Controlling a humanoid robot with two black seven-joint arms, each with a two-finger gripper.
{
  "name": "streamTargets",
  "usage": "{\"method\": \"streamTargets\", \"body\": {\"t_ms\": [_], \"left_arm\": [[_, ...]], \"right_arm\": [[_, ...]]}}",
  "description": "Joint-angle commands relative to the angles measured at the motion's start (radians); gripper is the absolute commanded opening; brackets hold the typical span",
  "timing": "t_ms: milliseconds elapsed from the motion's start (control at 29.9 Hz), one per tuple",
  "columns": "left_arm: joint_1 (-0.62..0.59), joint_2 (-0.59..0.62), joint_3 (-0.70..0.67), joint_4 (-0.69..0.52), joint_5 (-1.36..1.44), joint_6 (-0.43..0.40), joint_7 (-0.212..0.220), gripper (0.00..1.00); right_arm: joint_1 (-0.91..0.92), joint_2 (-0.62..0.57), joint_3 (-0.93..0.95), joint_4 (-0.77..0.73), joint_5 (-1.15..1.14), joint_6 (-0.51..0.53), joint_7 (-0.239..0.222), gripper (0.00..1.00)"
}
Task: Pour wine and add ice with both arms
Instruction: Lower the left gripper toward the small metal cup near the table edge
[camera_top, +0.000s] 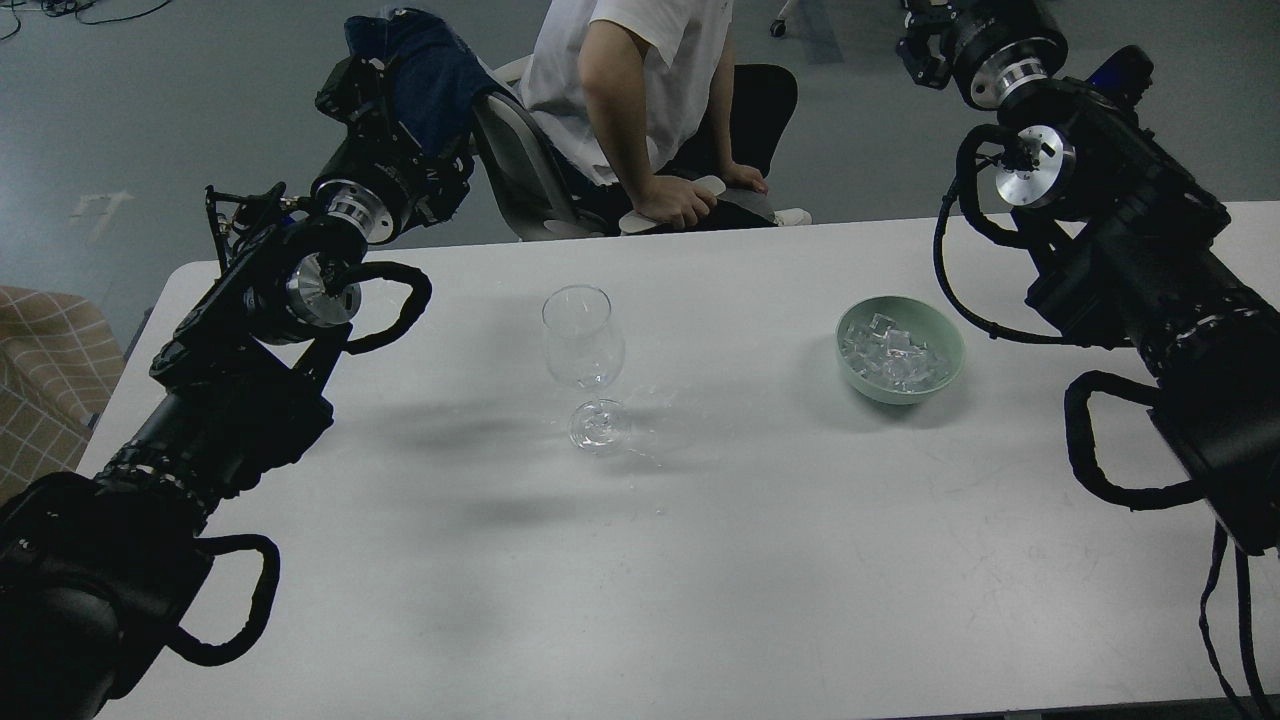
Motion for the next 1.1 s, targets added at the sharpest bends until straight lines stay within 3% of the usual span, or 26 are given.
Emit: {"method": "streamTargets", "body": {"t_ms": [0,301,535,1069], "left_arm": [[-0.006,-0.006,0.002,-0.009,0.0,0.0,0.0,0.98],[-0.031,0.01,0.004,0.0,0.0,0.002,-0.001,0.98],[-0.015,0.01,0.001,0.0,-0.003,-0.008,-0.04,0.98],[-0.021,0.073,-0.011,0.0,-0.079,-0.015,-0.034,0.98]], "right_arm": [[-0.001,-0.002,0.001,0.009,0.002,0.005,0.001,1.0],[-0.001,0.001,0.004,0.009,0.003,0.002,-0.001,1.0],[0.005,-0.006,0.012,0.012,0.005,0.005,-0.001,1.0],[0.0,-0.02,0.001,0.019,0.003,0.005,0.007,1.0]]}}
